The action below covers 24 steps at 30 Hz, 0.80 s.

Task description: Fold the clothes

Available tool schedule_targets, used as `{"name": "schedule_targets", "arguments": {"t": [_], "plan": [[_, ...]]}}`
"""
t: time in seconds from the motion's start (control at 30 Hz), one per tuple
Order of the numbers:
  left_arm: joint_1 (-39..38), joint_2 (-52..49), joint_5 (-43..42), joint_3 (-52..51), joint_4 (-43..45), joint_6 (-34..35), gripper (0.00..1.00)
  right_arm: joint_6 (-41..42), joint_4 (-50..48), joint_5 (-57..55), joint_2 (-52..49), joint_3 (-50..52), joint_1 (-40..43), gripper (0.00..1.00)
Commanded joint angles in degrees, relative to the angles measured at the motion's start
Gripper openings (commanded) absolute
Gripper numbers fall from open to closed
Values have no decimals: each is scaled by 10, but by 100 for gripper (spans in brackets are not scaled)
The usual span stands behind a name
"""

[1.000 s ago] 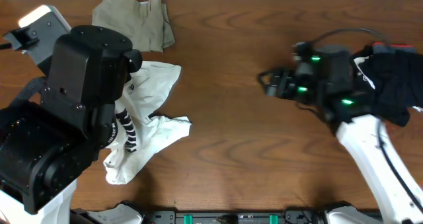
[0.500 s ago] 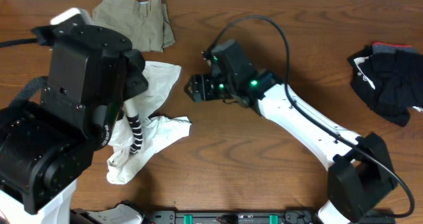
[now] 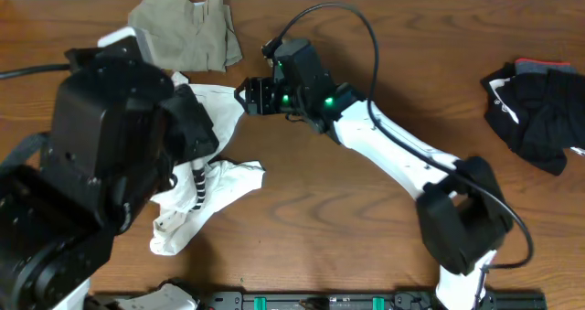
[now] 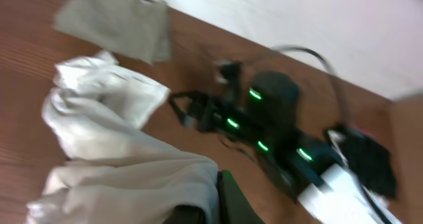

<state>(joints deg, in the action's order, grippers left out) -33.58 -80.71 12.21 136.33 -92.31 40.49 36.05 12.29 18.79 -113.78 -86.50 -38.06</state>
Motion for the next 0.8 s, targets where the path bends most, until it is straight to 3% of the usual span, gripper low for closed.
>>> {"name": "schedule_targets", "arguments": {"t": [0.0,0.77], "plan": [[-28,10,-72,7,-45,-15,6,23,-8,27,-14,-7,0,75],[-369,21,-64,7,-16,56,6,14,31,-12,-17,-7,12,79]]}}
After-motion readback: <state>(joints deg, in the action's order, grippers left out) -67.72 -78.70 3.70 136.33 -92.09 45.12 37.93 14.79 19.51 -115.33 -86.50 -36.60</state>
